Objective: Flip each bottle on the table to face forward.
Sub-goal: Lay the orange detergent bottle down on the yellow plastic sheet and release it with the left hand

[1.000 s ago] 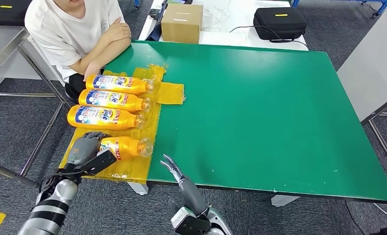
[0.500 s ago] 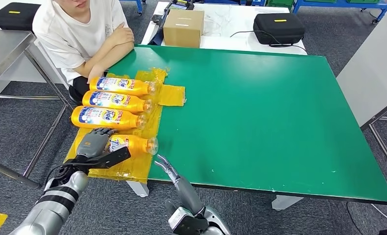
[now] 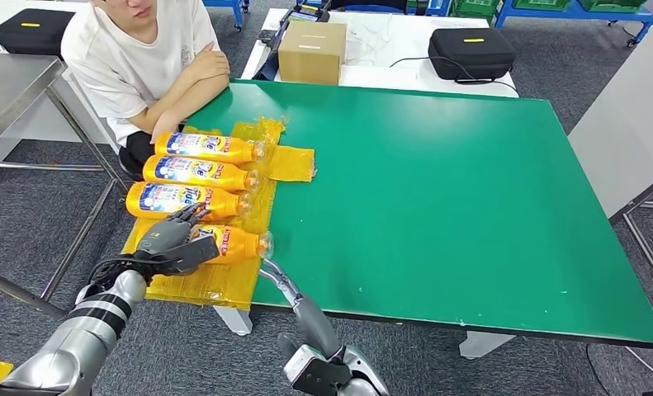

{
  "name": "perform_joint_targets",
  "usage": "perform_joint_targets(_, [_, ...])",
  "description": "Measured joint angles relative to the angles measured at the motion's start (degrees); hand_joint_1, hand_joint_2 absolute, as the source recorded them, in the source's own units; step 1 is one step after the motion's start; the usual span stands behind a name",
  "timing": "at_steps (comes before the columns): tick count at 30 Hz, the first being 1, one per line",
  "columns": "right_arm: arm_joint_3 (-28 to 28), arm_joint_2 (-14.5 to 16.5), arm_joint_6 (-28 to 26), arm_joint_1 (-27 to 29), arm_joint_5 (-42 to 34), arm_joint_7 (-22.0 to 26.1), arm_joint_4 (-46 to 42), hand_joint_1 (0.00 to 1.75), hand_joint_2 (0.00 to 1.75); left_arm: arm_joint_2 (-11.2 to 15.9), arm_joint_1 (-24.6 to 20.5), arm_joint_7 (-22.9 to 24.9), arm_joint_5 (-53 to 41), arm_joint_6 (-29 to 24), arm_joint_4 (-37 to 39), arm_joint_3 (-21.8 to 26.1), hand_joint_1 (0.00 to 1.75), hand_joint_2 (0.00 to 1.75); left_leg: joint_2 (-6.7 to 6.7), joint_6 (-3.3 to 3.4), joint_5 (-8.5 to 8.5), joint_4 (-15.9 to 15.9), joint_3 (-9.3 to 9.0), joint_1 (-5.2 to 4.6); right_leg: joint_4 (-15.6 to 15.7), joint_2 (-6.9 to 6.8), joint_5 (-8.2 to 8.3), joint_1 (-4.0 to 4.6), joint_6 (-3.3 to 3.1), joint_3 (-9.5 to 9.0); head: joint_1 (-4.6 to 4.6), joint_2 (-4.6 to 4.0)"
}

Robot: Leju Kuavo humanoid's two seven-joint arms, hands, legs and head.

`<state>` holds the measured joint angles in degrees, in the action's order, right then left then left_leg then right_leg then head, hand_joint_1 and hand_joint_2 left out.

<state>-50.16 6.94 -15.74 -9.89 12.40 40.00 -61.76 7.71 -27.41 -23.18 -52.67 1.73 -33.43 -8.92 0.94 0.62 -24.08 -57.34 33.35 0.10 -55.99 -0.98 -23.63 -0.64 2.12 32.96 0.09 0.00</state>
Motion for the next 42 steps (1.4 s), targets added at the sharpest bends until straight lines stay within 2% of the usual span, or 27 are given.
perform_joint_targets(5, [-0.2,-0.1,-0.6,-0.2,-0.3,0.0,0.2,0.0,0.0,-0.3,1.8,-5.3,7.3,1.8,-4.1,1.1,0.0,1.75,-0.11,0.06,0.04,0.0,0.29,-0.01,0.0,0.03,0.46,-0.01,0.1,-0.03,0.01,0.0])
perform_joint_targets(7, [-0.2,-0.3,-0.8,-0.2,-0.2,0.0,0.3,0.0,0.0,-1.0,4.2,-7.2,13.2,3.1,-9.0,2.0,0.0,1.75,-0.22,0.06,0.04,-0.1,0.51,-0.01,0.0,0.07,0.47,0.0,0.1,0.26,0.01,0.0])
perform_joint_targets(12, [-0.2,-0.5,-1.2,-0.2,0.5,0.0,0.7,0.0,0.0,-4.2,9.7,-8.5,26.2,5.1,-23.7,3.4,0.0,1.75,-0.37,0.13,0.1,-0.1,1.28,-0.01,0.0,0.11,0.63,0.0,0.01,1.01,0.03,0.0])
perform_joint_targets(16, [-0.2,-0.5,-1.2,-0.2,0.9,0.0,0.9,0.0,0.0,-5.9,11.2,-9.1,28.7,5.0,-31.4,4.1,0.0,1.75,-0.45,0.13,0.09,-0.1,1.42,-0.01,0.0,0.2,0.63,0.0,0.02,1.17,0.02,0.0])
perform_joint_targets(21, [-0.2,-0.5,-1.2,-0.2,0.9,0.0,1.1,0.0,0.0,-6.9,12.2,-9.1,28.8,5.1,-35.9,4.4,0.0,1.75,-0.48,0.11,0.07,-0.1,1.6,0.0,0.0,0.23,0.62,0.02,0.02,1.37,0.01,0.0])
perform_joint_targets(31, [-0.2,-0.6,-1.2,-0.2,1.1,0.0,1.2,0.0,0.0,-7.5,13.3,-9.5,30.5,5.2,-39.3,5.1,0.0,1.75,-0.48,0.11,0.06,-0.1,1.66,0.0,0.0,0.25,0.62,0.01,0.01,1.42,0.01,0.0])
perform_joint_targets(35, [0.2,-0.6,-1.6,-0.1,1.9,0.0,1.2,0.0,0.0,-8.2,15.0,-9.4,38.0,6.4,-43.8,5.3,0.0,1.75,-0.48,0.12,0.06,-0.1,1.69,0.0,0.0,0.25,0.62,0.01,0.01,1.46,0.01,0.0])
perform_joint_targets(38, [1.0,-0.7,-5.8,0.9,1.1,0.0,-0.7,0.0,0.0,-9.9,16.9,-5.9,48.8,8.5,-47.9,5.8,0.0,1.75,-0.47,0.13,0.05,-0.1,1.75,-0.01,0.0,0.25,0.61,0.0,0.02,1.51,0.01,0.0])
perform_joint_targets(42, [2.4,-1.1,-12.9,2.7,-1.0,0.0,-6.1,0.0,1.75,-13.0,20.3,-3.3,58.4,8.1,-50.8,5.9,0.0,1.75,-0.5,0.12,0.01,-0.1,1.82,-0.02,0.0,0.29,0.61,0.0,0.02,1.57,0.01,0.0])
